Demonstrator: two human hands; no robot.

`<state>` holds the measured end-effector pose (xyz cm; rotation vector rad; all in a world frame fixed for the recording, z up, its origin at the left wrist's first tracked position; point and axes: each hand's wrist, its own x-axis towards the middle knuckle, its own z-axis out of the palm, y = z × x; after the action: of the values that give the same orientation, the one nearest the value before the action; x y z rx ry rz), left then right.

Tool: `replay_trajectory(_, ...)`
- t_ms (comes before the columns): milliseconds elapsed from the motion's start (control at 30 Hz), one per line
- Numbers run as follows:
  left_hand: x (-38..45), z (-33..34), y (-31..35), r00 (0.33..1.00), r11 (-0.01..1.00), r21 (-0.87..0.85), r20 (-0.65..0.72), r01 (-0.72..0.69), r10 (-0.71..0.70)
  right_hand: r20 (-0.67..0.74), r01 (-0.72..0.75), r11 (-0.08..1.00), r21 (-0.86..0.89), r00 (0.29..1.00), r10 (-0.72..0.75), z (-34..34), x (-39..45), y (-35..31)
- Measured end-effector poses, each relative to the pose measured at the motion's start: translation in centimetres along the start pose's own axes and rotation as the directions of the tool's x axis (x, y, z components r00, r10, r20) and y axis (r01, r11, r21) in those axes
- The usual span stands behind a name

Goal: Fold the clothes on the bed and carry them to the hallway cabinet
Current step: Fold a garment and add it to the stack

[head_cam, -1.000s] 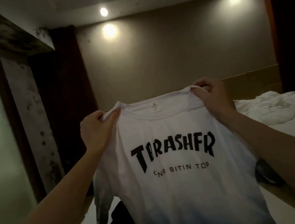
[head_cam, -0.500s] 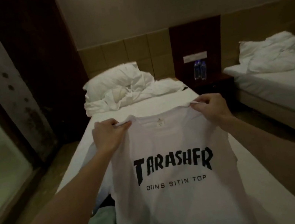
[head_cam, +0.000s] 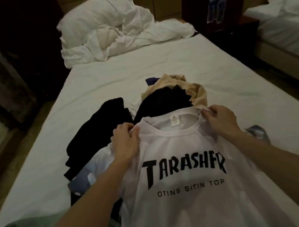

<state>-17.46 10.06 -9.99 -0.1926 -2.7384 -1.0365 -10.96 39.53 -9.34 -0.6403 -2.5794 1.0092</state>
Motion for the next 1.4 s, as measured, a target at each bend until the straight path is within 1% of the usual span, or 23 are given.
replay_trajectory(100,-0.9,-1.9,-0.3,0.996,0.99,-0.135,-0.078,-0.049,0.038,-0.02,-0.015,0.999,0.047,1.0,0.016,-0.5,-1.3,0.1)
replay_trajectory(167,-1.7,-3.9,-0.6,0.985,0.993,-0.083,-0.158,-0.081,0.067,0.013,-0.043,0.991,0.125,0.999,0.042,-1.5,-2.4,0.4)
replay_trajectory(233,-2.7,-6.1,-1.9,0.986,0.999,0.045,-0.164,-0.026,0.033,0.078,-0.083,0.991,0.103,0.994,0.075,-2.7,-3.6,1.3)
replay_trajectory(300,-3.8,-8.1,-4.2,0.996,0.984,0.159,-0.047,0.078,-0.072,0.141,-0.156,0.984,-0.088,0.976,0.167,-3.7,-4.6,2.7)
replay_trajectory(333,-4.4,-8.9,-5.1,0.99,0.976,0.175,0.038,0.13,-0.138,0.176,-0.173,0.957,-0.233,0.96,0.216,-4.3,-5.1,3.2)
replay_trajectory(400,-5.8,-10.0,-6.1,0.964,0.965,0.215,0.185,0.149,-0.19,0.256,-0.152,0.873,-0.464,0.92,0.296,-4.9,-5.8,5.3)
replay_trajectory(433,-6.3,-10.2,-6.3,0.955,0.956,0.268,0.229,0.121,-0.186,0.291,-0.137,0.865,-0.482,0.907,0.305,-4.8,-5.7,6.7)
replay_trajectory(500,-7.1,-10.5,-6.6,0.952,0.92,0.382,0.238,0.089,-0.191,0.332,-0.203,0.901,-0.382,0.88,0.339,-4.6,-6.2,8.5)
replay_trajectory(567,-7.3,-11.0,-6.1,0.957,0.862,0.497,0.186,0.103,-0.222,0.304,-0.297,0.923,-0.243,0.881,0.363,-4.7,-6.7,9.4)
replay_trajectory(633,-7.2,-12.0,-4.9,0.972,0.783,0.615,0.116,0.09,-0.203,0.305,-0.351,0.913,-0.21,0.863,0.402,-4.8,-7.3,9.6)
replay_trajectory(700,-7.0,-13.1,-3.2,0.983,0.763,0.639,0.061,0.093,-0.171,0.312,-0.336,0.904,-0.266,0.857,0.41,-5.0,-7.2,10.3)
replay_trajectory(733,-6.7,-13.7,-2.3,0.981,0.786,0.608,0.059,0.114,-0.187,0.324,-0.303,0.898,-0.318,0.856,0.404,-5.5,-7.1,10.5)
replay_trajectory(800,-5.9,-15.0,-0.8,0.965,0.862,0.476,0.094,0.171,-0.244,0.34,-0.276,0.883,-0.379,0.846,0.41,-5.8,-7.0,11.0)
replay_trajectory(867,-5.2,-15.9,1.3,0.942,0.922,0.28,0.124,0.268,-0.312,0.316,-0.27,0.879,-0.394,0.858,0.405,-6.4,-7.4,10.9)
replay_trajectory(900,-5.0,-15.8,2.7,0.925,0.932,0.16,0.151,0.326,-0.349,0.301,-0.25,0.902,-0.351,0.883,0.361,-6.6,-7.5,10.8)
replay_trajectory(933,-5.0,-15.5,4.3,0.897,0.917,0.031,0.199,0.397,-0.394,0.277,-0.224,0.933,-0.282,0.912,0.302,-7.3,-8.1,10.1)
replay_trajectory(1000,-5.0,-14.1,7.3,0.825,0.819,-0.213,0.347,0.532,-0.446,0.2,-0.172,0.978,-0.115,0.961,0.193,-8.5,-8.5,9.3)
replay_trajectory(1033,-5.1,-13.3,8.8,0.794,0.757,-0.311,0.437,0.575,-0.423,0.163,-0.15,0.988,-0.039,0.974,0.155,-8.9,-8.5,9.0)
replay_trajectory(1100,-5.4,-11.5,10.9,0.772,0.668,-0.445,0.546,0.596,-0.325,0.113,-0.112,0.992,0.059,0.988,0.104,-10.1,-8.9,7.8)
replay_trajectory(1200,-5.9,-9.1,12.1,0.802,0.616,-0.537,0.515,0.576,-0.302,0.042,-0.031,0.993,0.118,0.999,0.026,-11.6,-9.5,5.2)
replay_trajectory(1267,-6.3,-8.2,11.6,0.821,0.636,-0.534,0.469,0.557,-0.325,0.026,0.006,0.988,0.156,1.0,-0.01,-12.0,-9.9,3.2)
replay_trajectory(1333,-7.0,-7.9,10.4,0.836,0.707,-0.47,0.433,0.529,-0.337,0.035,0.014,0.987,0.162,0.999,-0.02,-12.0,-10.4,1.0)
replay_trajectory(1400,-8.1,-8.2,8.5,0.858,0.826,-0.325,0.401,0.461,-0.321,0.076,0.028,0.992,0.121,0.996,-0.038,-10.8,-11.3,-1.2)
